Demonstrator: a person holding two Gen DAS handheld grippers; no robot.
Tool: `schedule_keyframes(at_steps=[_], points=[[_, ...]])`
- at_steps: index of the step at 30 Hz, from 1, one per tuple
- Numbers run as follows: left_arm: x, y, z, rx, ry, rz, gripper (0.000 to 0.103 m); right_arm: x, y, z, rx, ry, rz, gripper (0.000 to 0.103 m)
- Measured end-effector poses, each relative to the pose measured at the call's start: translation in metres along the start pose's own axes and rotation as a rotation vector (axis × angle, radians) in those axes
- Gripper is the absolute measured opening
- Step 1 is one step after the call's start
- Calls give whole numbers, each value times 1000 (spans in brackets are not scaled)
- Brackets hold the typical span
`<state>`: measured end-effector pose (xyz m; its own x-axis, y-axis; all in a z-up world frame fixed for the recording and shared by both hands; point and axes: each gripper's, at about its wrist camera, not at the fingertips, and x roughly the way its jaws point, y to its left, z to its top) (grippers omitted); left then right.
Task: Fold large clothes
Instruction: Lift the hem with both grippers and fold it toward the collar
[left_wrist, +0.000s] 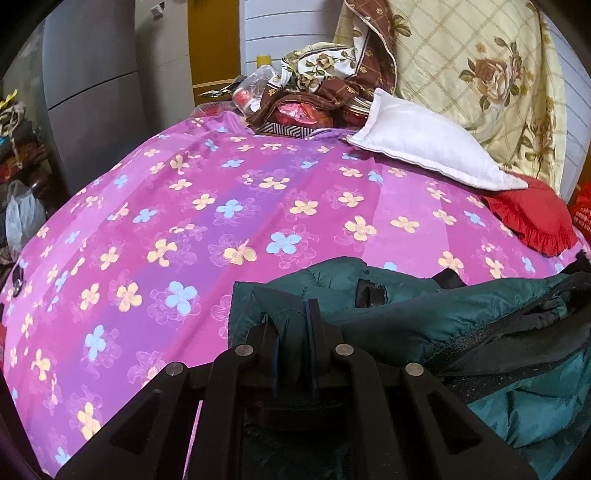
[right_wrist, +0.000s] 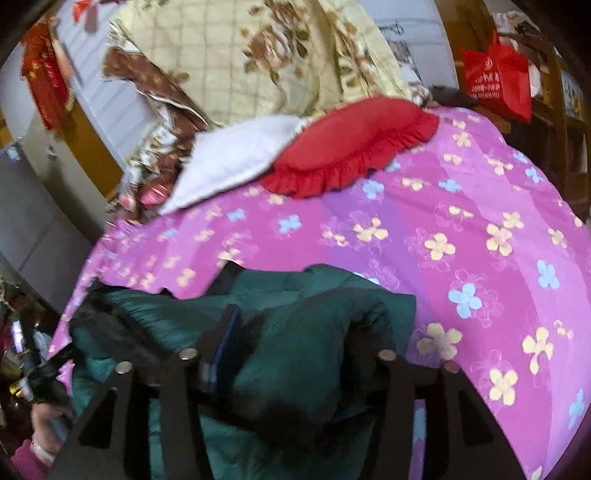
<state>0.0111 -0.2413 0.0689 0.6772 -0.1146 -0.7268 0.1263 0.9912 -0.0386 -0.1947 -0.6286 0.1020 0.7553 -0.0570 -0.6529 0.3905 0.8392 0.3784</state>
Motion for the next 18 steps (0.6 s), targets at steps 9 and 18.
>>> schedule_keyframes(at_steps=[9,18], points=[[-19,33,12,-169,-15,-205,17,-42,59,-10,-225,-99,19,76],[-62,50,20,-147,-120,-247,51,81,124,-22,-394,122,-57,76]])
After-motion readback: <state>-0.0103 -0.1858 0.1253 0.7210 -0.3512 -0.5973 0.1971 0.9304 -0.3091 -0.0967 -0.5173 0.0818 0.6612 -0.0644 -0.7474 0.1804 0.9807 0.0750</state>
